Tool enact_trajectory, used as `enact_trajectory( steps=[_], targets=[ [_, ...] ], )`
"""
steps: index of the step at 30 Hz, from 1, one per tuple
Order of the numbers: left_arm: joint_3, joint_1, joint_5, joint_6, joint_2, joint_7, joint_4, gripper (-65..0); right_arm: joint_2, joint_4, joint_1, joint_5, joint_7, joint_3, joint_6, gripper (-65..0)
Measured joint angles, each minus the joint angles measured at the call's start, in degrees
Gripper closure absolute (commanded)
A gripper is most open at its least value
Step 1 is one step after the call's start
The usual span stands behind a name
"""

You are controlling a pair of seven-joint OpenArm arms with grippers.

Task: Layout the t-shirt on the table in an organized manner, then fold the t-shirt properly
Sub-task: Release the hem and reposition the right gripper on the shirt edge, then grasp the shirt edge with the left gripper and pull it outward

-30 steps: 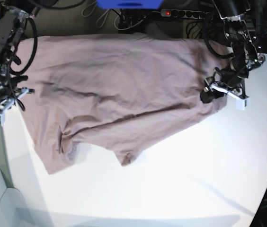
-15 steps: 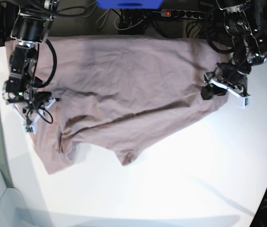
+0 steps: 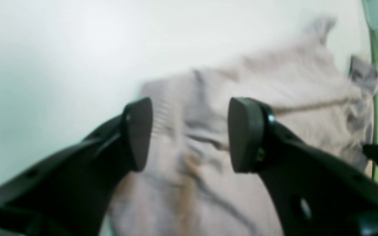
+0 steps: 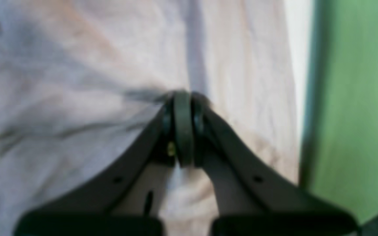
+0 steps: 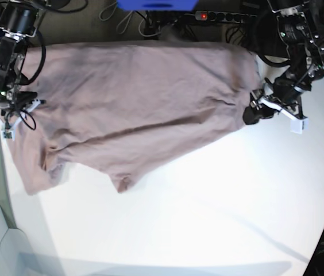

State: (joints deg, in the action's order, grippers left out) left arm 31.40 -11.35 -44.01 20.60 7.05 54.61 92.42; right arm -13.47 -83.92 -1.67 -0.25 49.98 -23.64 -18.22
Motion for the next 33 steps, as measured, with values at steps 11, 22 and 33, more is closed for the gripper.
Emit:
enact_trajectory(
  steps=[11,22,33],
  targets=[
    [-0.28,3.65,0.0,-0.02,-0.55,0.74,-0.33,-36.2,4.87,-14.8,0.04,0.0,1.03,0.07,0.0,0.0],
    [-6.43,12.2,0.83,-0.94,-1.31,0.02,-9.25,-43.2,6.82,-17.88,-1.01,0.02,5.55,7.34,-0.02,0.0],
    [-17.49,14.34,13.79,-1.05,1.25,0.24,-9.9,-43.2,6.82,-17.79,-1.05,0.26,5.73,7.69,-0.02,0.0]
  ],
)
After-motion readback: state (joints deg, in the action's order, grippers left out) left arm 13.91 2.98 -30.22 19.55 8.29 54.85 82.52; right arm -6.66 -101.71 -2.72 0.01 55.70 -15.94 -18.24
